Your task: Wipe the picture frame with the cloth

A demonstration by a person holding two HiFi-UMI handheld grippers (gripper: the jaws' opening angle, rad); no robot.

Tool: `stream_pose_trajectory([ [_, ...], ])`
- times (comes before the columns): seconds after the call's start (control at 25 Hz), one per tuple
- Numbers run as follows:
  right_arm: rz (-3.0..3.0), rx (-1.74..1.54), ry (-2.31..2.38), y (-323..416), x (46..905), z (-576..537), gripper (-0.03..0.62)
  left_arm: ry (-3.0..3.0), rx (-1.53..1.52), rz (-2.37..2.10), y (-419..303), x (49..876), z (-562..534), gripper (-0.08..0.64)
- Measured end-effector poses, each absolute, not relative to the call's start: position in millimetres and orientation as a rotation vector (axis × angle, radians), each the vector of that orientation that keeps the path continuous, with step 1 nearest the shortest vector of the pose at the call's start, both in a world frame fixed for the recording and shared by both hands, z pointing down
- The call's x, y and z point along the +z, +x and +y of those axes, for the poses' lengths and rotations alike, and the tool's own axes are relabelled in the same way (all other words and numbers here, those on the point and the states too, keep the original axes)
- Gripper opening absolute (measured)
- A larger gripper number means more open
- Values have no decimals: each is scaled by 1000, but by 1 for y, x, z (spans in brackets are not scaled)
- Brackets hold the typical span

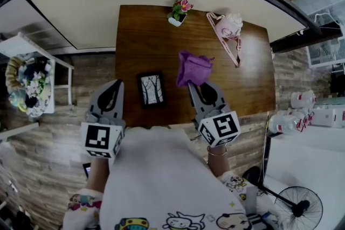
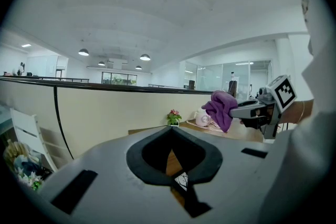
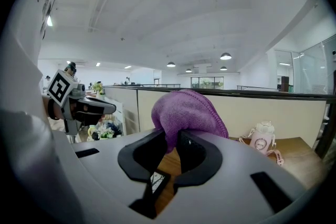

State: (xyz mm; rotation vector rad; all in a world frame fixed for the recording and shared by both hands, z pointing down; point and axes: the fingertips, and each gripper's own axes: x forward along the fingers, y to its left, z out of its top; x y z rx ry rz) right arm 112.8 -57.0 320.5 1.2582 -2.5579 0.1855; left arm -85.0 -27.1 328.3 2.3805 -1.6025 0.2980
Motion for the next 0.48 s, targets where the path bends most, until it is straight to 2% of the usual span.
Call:
stream_pose_trajectory([
  [0.48, -2551, 196, 1267, 115, 324, -58, 46, 2382, 300, -1617, -87, 332, -30, 3],
])
